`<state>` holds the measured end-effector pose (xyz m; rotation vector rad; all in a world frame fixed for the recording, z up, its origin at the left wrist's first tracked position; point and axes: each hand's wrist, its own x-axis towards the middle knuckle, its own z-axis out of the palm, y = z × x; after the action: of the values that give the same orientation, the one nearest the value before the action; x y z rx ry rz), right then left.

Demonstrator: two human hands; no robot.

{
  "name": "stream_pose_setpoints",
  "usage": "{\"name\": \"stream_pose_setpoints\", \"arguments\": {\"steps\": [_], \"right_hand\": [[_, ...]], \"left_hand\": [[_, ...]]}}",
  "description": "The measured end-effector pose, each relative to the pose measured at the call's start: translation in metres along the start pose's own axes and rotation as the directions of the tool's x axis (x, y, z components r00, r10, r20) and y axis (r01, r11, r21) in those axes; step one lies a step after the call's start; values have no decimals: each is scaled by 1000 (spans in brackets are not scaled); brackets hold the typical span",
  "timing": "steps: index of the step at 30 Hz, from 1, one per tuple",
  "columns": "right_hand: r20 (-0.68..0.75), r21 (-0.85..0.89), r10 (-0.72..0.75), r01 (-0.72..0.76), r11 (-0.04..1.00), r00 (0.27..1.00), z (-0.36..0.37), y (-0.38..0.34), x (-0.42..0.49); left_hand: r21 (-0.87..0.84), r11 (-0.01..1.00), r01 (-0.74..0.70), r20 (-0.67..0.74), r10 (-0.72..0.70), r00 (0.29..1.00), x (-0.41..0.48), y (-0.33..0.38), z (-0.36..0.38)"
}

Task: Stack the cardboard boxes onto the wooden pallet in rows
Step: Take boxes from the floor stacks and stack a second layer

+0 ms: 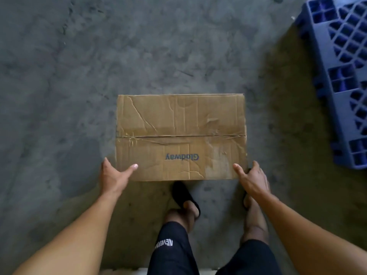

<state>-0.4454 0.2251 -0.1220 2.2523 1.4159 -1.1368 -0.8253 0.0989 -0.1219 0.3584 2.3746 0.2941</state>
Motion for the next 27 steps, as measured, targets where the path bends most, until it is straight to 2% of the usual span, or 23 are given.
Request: {"name": "stream_pose_setpoints", "arguments": {"steps": [3, 6, 11, 15, 17, 22, 27], "right_hand": [[17, 55, 3, -4, 998, 1000, 10, -1, 12], [36, 159, 23, -29, 987, 999, 7, -7, 11], [-22, 339, -99, 100, 935, 995, -33, -32, 3], [-6, 484, -217, 193, 854, 976, -88, -68, -4], [14, 506, -267, 223, 833, 964, -114, -85, -11], [-17, 491, -441, 392, 778, 897, -167, -123, -31], [34, 493, -707, 604, 626, 706, -217, -162, -53]], "left_hand": [[-31, 997, 74, 82, -71, 994, 25, -1, 6], [-66, 995, 80, 152, -70, 986, 34, 0, 7], [-235, 971, 37, 175, 5, 985, 28, 20, -24], [-510, 853, 111, 237, 15, 971, 9, 48, -53], [-586, 803, 106, 248, 53, 967, -10, 54, -66], [-783, 620, 52, 107, 52, 993, -83, 67, -103], [-856, 501, -126, -158, -21, 987, -183, 68, -127]]}}
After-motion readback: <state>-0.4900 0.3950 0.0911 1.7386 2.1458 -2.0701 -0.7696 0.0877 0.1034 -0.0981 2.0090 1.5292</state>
